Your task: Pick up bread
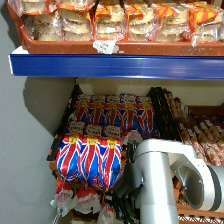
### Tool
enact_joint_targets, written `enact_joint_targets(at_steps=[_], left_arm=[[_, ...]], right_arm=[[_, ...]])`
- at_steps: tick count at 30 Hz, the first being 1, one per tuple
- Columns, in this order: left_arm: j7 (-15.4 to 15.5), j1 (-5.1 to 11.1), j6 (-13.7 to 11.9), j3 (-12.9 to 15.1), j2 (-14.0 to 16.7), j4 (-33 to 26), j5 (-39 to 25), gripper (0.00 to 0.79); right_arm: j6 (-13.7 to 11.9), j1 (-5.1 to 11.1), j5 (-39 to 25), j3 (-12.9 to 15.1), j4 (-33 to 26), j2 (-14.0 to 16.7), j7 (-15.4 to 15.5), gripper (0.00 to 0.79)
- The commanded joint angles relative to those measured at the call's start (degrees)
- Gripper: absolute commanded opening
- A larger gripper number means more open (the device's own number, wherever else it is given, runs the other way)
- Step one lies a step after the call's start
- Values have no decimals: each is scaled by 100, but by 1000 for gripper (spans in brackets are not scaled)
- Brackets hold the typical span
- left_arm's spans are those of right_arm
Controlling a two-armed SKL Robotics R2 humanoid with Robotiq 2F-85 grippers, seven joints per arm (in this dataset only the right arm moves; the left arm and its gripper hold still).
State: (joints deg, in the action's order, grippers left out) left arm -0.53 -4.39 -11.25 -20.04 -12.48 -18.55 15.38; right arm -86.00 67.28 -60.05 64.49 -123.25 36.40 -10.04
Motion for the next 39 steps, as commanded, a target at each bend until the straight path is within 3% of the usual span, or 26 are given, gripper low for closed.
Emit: enact_joint_targets(at_steps=[1,6,8,17,21,22,23,25,39], left_arm=[[0,0,0,0,0,0,0,0],[0,0,0,0,0,0,0,0],[0,0,0,0,0,0,0,0],[0,0,0,0,0,0,0,0],[0,0,0,0,0,0,0,0],[0,0,0,0,0,0,0,0],[0,0,0,0,0,0,0,0],[0,0,0,0,0,0,0,0],[0,0,0,0,0,0,0,0]], right_arm=[[13,-40,114,23,40,-45,17,353],[20,-108,331,66,117,-137,41,401],[26,-136,407,72,151,-175,45,461],[57,-224,675,123,258,-277,55,532],[83,-264,815,146,327,-327,55,609],[88,-270,839,149,336,-340,55,642],[96,-279,886,162,359,-354,55,738],[112,-299,953,180,396,-379,55,785],[232,-406,1425,319,557,-529,55,785]])
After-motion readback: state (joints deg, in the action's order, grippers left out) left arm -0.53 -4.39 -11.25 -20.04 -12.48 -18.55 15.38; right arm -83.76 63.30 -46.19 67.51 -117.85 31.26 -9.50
